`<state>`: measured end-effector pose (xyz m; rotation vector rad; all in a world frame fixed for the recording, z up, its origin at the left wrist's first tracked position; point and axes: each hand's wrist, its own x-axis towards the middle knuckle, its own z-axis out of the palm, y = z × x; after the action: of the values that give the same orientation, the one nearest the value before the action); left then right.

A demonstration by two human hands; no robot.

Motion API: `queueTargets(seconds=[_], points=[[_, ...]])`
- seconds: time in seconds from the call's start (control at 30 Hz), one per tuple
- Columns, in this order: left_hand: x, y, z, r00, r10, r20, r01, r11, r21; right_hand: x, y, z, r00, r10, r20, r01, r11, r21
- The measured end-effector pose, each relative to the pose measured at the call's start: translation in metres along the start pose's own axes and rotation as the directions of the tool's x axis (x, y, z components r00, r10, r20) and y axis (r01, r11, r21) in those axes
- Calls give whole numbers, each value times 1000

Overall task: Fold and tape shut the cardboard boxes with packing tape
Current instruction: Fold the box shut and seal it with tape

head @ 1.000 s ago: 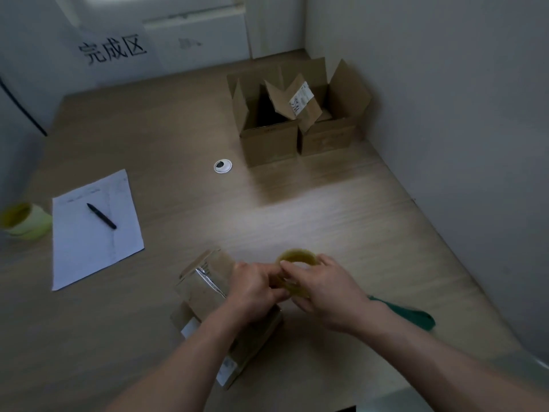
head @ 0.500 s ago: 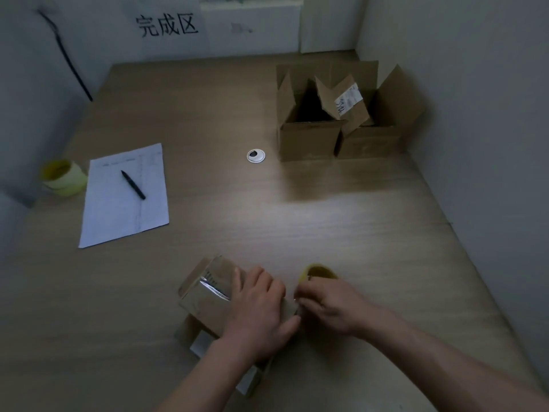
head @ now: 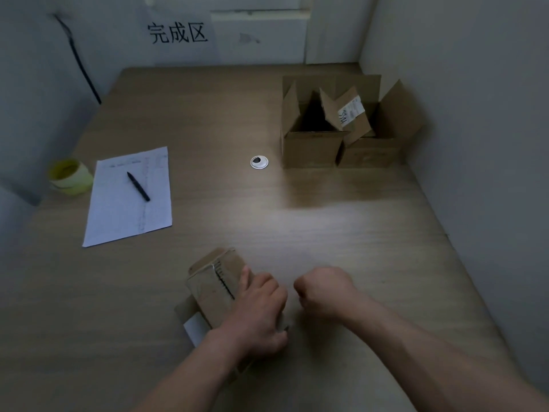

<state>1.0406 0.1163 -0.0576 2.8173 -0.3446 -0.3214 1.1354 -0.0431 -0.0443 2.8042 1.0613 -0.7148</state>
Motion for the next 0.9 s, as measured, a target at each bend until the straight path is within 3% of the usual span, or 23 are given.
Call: queueTargets(seconds=[0.07, 0.2, 0.4, 0.53, 0.63, 0.8, 0.9], points=[[-1, -1, 0, 1000, 13, 3, -13, 1000, 16, 1, 7, -5, 996, 88, -14, -88, 995, -48], [-2, 2, 0, 999, -39, 2, 39, 999, 25, -10, 27, -6, 982, 132, -135, -129, 991, 31], [7, 24, 4, 974, -225, 9, 224, 972, 76, -43, 19, -2, 903, 223, -368, -134, 959, 251], [8, 32, 12, 945, -316, -81, 318, 948, 18, -69, 12, 2, 839, 312, -445, -128, 909, 396], [7, 28, 16, 947, -293, -133, 291, 956, -36, -82, 13, 4, 801, 390, -455, -156, 869, 469], [8, 28, 9, 955, -292, -49, 287, 954, -89, -93, 16, 3, 751, 480, -453, -153, 794, 588], [11, 20, 3, 997, -56, 51, 57, 998, -23, -96, 16, 2, 713, 549, -436, -139, 720, 679]])
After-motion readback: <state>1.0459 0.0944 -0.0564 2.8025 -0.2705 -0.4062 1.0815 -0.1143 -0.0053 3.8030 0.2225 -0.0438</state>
